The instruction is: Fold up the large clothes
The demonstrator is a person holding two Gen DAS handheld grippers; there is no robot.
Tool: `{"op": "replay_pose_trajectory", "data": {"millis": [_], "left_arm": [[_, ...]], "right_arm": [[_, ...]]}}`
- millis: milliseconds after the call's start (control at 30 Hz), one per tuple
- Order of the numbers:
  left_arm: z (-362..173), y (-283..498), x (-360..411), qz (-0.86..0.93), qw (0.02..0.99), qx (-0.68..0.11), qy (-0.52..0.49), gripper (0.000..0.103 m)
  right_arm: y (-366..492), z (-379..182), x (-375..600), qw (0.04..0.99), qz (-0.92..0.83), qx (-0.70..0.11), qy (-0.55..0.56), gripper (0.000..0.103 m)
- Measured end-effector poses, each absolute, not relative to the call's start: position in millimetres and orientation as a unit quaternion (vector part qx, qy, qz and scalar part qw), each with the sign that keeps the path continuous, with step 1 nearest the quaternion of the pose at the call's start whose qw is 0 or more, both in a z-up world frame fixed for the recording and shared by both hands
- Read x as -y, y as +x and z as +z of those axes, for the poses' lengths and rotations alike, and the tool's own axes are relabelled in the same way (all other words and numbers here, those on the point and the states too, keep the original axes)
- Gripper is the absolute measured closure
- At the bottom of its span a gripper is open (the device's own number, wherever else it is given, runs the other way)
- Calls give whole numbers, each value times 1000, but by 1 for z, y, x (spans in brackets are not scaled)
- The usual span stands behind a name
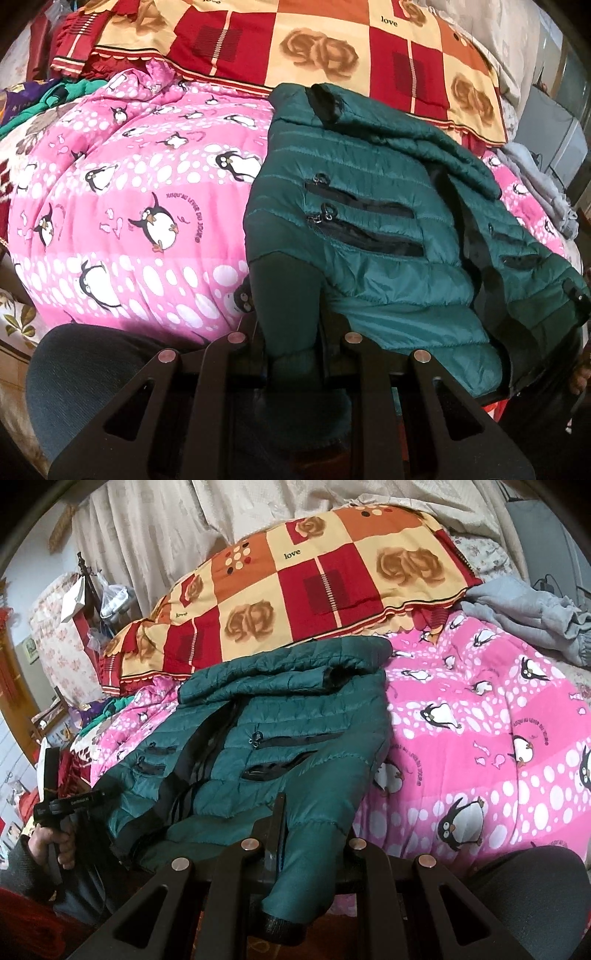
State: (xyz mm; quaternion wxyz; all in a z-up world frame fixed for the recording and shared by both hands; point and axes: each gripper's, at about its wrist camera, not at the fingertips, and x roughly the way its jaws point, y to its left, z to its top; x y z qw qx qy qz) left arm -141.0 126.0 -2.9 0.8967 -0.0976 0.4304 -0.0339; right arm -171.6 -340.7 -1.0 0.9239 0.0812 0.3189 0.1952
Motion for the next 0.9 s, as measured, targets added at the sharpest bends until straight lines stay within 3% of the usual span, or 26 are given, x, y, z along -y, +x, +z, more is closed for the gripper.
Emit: {"op": "replay_pose_trajectory", "data": {"millis": [900], "left_arm": [[-4,-141,-127,-18,900,-425,-97,85]], "right_arm": [[-167,-1,345,928,180,-314,88,90]]}}
